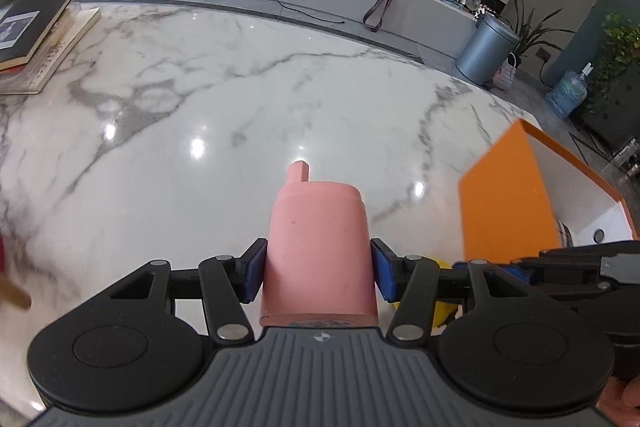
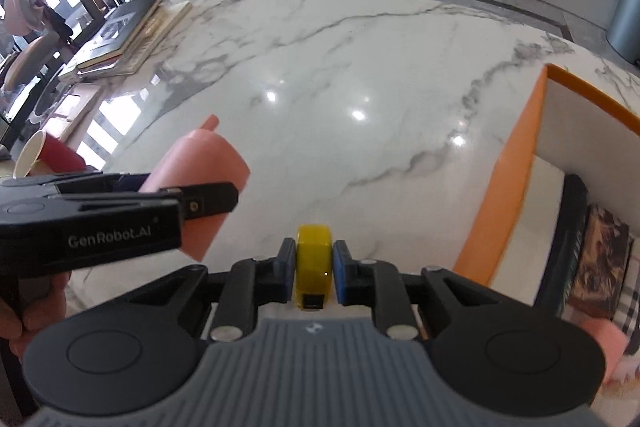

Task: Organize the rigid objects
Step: 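Grasp the pink cup with the left gripper while the right gripper grasps the tape measure, then carry the pink cup and tape measure over the shoebox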

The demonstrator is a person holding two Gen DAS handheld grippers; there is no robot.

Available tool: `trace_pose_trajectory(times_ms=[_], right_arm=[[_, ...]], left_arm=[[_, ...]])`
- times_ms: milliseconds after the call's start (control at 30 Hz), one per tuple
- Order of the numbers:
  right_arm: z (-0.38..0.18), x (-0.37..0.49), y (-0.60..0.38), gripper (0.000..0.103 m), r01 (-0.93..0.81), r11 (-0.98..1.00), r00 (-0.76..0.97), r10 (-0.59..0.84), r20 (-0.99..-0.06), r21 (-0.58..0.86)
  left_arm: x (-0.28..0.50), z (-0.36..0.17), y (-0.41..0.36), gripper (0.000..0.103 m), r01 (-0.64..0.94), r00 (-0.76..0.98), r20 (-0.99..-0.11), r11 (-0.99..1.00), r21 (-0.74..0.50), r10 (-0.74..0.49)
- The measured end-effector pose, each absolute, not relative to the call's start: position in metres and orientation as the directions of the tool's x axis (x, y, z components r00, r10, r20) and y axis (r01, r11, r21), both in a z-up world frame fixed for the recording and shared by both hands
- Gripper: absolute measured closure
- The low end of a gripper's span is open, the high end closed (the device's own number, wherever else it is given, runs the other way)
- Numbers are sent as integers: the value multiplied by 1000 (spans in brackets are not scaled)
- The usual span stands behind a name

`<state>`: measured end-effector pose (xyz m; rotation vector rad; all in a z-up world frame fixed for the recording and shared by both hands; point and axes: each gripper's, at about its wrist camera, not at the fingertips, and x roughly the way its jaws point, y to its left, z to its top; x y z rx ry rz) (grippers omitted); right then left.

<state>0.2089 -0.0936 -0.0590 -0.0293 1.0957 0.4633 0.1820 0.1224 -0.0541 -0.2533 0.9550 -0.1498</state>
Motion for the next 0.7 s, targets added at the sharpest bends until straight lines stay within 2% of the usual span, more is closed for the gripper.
trace_pose_trajectory(times_ms=[467,700], right_arm=[[20,159,-161,85,-322,903,552,423,-719,284],[42,135,-238,85,-173,928,659,358,-662,330]], left_arm=[[140,14,77,41,95,665,-695,954,-285,-274],[140,41,23,41,219,675,-634,923,-316,-377]])
